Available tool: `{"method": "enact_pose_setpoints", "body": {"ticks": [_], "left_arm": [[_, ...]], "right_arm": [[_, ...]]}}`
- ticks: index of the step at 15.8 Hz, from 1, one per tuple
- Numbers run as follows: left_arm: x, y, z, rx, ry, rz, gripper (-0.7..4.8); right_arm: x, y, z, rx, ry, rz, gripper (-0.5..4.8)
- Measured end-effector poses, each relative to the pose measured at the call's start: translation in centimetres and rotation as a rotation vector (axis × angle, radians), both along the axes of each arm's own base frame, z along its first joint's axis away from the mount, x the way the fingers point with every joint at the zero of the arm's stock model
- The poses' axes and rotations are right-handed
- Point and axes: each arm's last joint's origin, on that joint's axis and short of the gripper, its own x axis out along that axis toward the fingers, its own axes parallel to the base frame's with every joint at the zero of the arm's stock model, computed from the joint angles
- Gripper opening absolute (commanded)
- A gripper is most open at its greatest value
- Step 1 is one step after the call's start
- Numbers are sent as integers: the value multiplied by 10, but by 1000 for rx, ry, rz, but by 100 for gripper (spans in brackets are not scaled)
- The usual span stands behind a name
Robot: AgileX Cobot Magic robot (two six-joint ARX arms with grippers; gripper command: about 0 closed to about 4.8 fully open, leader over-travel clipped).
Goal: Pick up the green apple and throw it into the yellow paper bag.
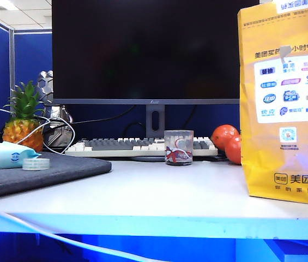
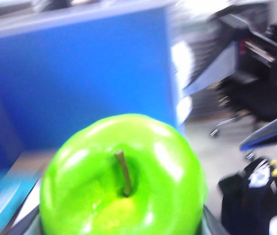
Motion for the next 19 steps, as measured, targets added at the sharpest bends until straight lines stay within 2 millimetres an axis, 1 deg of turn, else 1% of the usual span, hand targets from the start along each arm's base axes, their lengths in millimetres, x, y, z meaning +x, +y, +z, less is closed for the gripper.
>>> {"method": "enact_pose_setpoints", "body": {"ticks": [1,2,3,4,5,6,7,8,10,12,15,16,18,19], "left_arm": [[1,-13,-5,-15,-4,-25,175],[7,-34,-20,-28,13,-56,175],[15,-45,-32,-30,42,-62,175],[30,-57,-51,-37,110,-54,175],[37,-63,-63,-33,160,-46,175],[40,-66,-68,-27,182,-47,177],[41,-67,-70,-26,184,-47,276],[41,-67,-68,-42,166,-49,479],[41,-67,-66,-57,163,-50,479],[42,-67,-60,-93,199,-18,479],[42,-67,-60,-94,234,-5,479],[39,-64,-55,-94,237,-6,479],[22,-46,-27,-101,194,65,479],[4,-23,2,-109,94,210,479]], "right_arm": [[-3,-2,0,10,-6,0,479],[-8,-5,-1,9,1,0,479],[-9,-5,-3,4,19,10,479],[-12,-6,-7,4,63,30,479],[-12,-6,-10,-5,101,32,479],[-12,-6,-13,-15,123,31,479],[-13,-6,-13,-16,129,30,479],[-13,-6,-13,-16,129,31,479],[-13,-6,-13,-12,129,41,479],[-13,-5,-13,-3,136,75,479],[-13,-5,-13,5,131,90,479],[-13,-4,-12,16,124,112,479],[-13,-2,-9,41,112,159,479],[-12,0,-8,64,97,189,479]]}}
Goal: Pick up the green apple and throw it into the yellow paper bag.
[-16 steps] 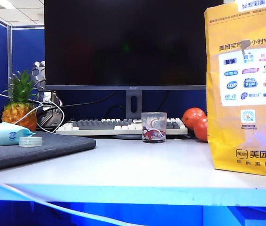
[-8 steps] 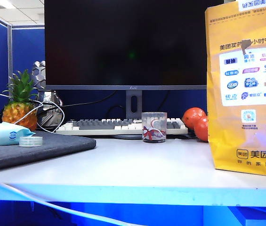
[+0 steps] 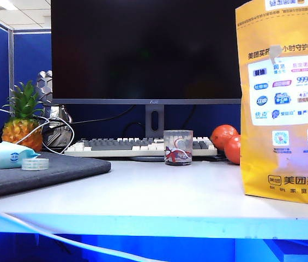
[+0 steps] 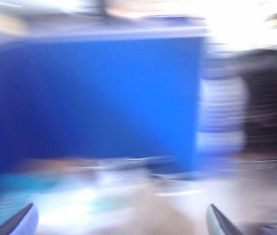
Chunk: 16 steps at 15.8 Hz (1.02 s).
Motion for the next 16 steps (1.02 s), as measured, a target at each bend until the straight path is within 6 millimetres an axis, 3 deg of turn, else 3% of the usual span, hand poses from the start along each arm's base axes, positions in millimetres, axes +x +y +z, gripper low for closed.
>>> {"method": "enact_pose_setpoints", "body": {"ticks": [1,3,5,6,8,9,13,16], "left_arm": [[-27,38,34,64,-131,264,479],[-63,89,62,185,-225,500,479],[-94,146,69,304,-165,589,479],[-105,162,71,327,-146,625,479],[-137,196,74,376,-105,722,429],[-163,216,72,428,-71,815,429],[-226,247,40,430,-59,916,428],[-247,257,-9,441,-10,967,430]], "right_arm": [[3,3,4,38,-28,49,479],[9,10,10,77,-59,113,479],[24,22,10,108,-20,182,479],[29,26,9,111,-2,197,479],[47,41,7,124,39,289,479],[68,57,2,150,87,382,479],[102,83,-11,204,218,509,479],[112,93,-15,222,236,530,479]]}}
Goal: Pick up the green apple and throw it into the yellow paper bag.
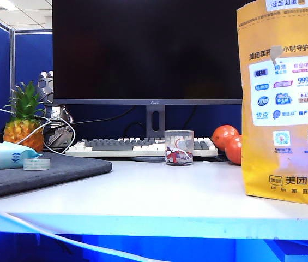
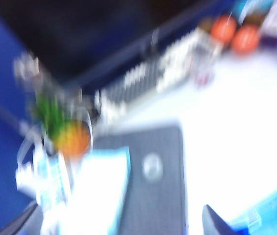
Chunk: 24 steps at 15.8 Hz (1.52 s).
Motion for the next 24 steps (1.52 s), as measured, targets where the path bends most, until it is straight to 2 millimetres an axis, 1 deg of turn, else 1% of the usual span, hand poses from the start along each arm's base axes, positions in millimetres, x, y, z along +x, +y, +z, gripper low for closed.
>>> {"method": "enact_pose_setpoints", "body": {"ticks": [1,3,4,6,8,16,17,18,19,20,21,22,24], "left_arm": [[-5,3,-21,1,6,12,429],[-4,2,-37,18,42,15,429],[-1,1,-39,23,58,14,429],[-1,1,-39,18,61,17,430],[-1,0,-39,-7,70,-11,430],[-2,0,-39,-11,71,-23,429],[-6,2,-52,-22,44,-32,430],[-12,4,-74,-34,16,-34,430],[-13,4,-84,-39,5,-34,429],[-14,5,-107,-32,23,-34,430],[-12,4,-121,-23,43,-34,429],[-8,2,-138,-5,85,-36,429],[-3,0,-163,28,160,-33,430]], "right_arm": [[4,10,-2,8,-11,29,479],[10,14,-1,27,-37,31,479],[13,15,0,41,-59,26,479],[14,16,0,42,-61,26,479],[14,16,-7,4,1,33,479],[14,16,-7,3,10,22,479],[14,16,-9,6,8,25,479],[18,14,-15,-8,19,-7,479],[19,14,-19,-10,19,-14,479],[19,13,-32,-24,33,-26,479],[16,11,-43,-28,39,-25,479],[8,6,-57,-28,39,-24,479],[-10,-6,-82,-28,39,-25,479]]}}
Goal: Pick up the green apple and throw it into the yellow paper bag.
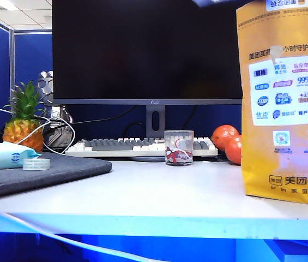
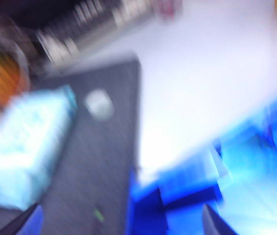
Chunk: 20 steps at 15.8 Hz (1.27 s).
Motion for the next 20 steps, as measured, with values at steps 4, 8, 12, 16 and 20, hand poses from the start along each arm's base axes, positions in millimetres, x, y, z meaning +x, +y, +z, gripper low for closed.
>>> {"method": "enact_pose_setpoints", "body": {"ticks": [4,8,12,16,20], "left_arm": [[-1,1,-33,69,47,2,430],[-4,3,-41,97,6,8,430],[7,-2,-62,157,24,-10,430],[21,-8,-91,209,52,-22,430],[25,-9,-104,220,75,-24,430]], "right_arm": [[-45,-30,-53,-10,16,-1,479],[-74,-50,-80,1,-2,-14,479],[-83,-59,-99,18,-28,-37,479],[-88,-62,-110,30,-47,-37,479],[-90,-63,-135,17,-26,-37,479]]}}
